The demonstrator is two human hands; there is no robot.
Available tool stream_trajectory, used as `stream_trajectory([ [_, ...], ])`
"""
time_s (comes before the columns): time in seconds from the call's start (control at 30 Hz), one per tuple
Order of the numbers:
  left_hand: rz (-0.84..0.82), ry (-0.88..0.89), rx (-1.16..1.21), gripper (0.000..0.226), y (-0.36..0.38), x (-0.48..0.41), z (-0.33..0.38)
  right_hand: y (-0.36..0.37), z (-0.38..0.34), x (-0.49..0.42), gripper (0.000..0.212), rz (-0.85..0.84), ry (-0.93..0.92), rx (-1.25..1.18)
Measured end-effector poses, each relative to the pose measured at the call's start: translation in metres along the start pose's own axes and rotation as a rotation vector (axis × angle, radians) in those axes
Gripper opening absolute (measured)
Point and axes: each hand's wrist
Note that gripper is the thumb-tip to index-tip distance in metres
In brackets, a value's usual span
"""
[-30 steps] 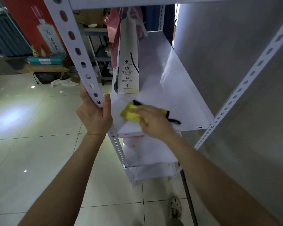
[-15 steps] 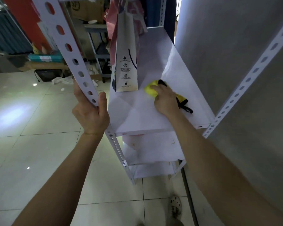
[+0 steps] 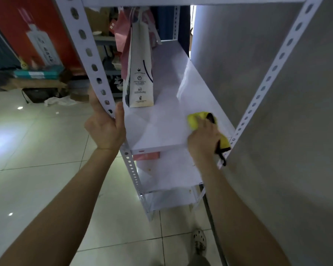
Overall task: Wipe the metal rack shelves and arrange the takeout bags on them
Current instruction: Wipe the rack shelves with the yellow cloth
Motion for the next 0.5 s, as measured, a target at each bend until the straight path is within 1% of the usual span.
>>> stream_trajectory([
  [0.03,-0.011,0.006,-0.006,0.067,-0.001,-0.001,0.001,0.011,-0.023,0.019,0.067,-0.023,-0.100,0.004],
  [0.1,-0.039,0.011,-0.029,0.069,-0.003,-0.001,0.000,0.028,-0.058,0.056,0.067,-0.122,-0.404,-0.093],
  [0.13,-0.051,0.013,-0.044,0.071,-0.004,-0.002,0.000,0.031,-0.065,0.066,0.066,-0.199,-0.531,-0.138],
  [0.17,-0.063,0.016,-0.059,0.072,-0.004,-0.002,0.000,0.029,-0.063,0.067,0.063,-0.246,-0.605,-0.184],
  [0.2,-0.079,0.017,-0.073,0.073,-0.005,-0.003,0.001,0.025,-0.056,0.060,0.062,-0.251,-0.625,-0.215],
  [0.23,-0.096,0.017,-0.086,0.073,-0.006,-0.002,0.001,0.020,-0.043,0.052,0.061,-0.230,-0.599,-0.212],
  [0.33,-0.127,0.016,-0.099,0.074,-0.008,-0.001,0.000,0.006,-0.001,0.032,0.058,-0.062,-0.398,-0.095],
  [0.4,-0.157,0.010,-0.087,0.074,-0.012,-0.001,0.002,0.003,0.008,0.026,0.057,0.005,-0.325,-0.031],
  [0.47,-0.193,0.004,-0.064,0.076,-0.018,-0.001,0.003,0.002,0.002,0.025,0.058,-0.021,-0.350,-0.024],
  [0.5,-0.213,0.009,-0.054,0.076,-0.023,-0.002,0.004,0.000,-0.001,0.025,0.057,-0.047,-0.360,-0.063],
])
Point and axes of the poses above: each hand's wrist, its own x-axis away from the middle knuckle, its own y-axis out of the palm, z = x × y, and after that the axes turned 5 degrees about y, right-handed
